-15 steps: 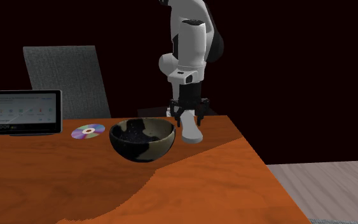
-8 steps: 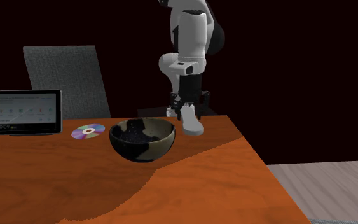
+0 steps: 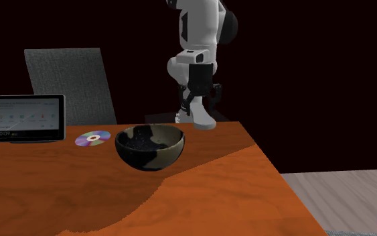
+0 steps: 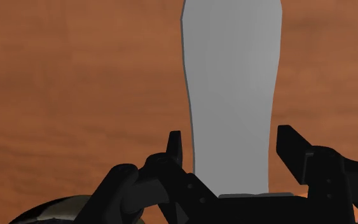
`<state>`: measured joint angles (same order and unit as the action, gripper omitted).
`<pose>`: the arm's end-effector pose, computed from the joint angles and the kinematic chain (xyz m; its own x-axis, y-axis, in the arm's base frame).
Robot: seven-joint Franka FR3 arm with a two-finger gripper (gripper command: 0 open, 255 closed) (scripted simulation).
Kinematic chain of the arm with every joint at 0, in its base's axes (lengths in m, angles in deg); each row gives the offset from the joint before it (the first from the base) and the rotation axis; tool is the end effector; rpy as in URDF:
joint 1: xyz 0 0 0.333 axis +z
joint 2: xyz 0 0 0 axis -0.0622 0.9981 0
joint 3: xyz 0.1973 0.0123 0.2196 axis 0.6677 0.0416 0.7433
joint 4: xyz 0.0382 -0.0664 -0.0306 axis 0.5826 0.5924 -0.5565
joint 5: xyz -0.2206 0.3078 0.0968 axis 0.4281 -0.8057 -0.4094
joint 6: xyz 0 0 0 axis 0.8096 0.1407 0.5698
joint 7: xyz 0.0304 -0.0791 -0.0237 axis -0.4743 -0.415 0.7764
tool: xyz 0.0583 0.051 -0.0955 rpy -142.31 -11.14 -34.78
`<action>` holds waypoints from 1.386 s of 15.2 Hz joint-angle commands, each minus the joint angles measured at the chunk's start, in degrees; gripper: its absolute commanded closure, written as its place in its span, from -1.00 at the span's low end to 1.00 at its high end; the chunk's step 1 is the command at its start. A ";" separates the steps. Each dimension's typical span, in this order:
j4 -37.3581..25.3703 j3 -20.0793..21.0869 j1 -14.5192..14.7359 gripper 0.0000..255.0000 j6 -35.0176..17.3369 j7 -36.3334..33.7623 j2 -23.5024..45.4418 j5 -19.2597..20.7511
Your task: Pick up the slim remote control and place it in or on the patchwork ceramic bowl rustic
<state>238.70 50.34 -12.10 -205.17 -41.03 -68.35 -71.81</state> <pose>0.3790 -0.0987 0.3579 0.9871 -0.1596 0.0085 -0.1597 -0.9870 0.0173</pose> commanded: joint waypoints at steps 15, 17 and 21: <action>-9.18 0.64 0.14 1.00 13.94 0.19 -4.75 -0.44; -10.51 0.71 0.16 1.00 15.57 0.22 -5.05 -0.50; -14.55 -0.90 -0.44 1.00 15.98 2.28 -1.50 -0.03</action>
<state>225.69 50.01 -12.35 -189.26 -39.47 -71.29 -71.98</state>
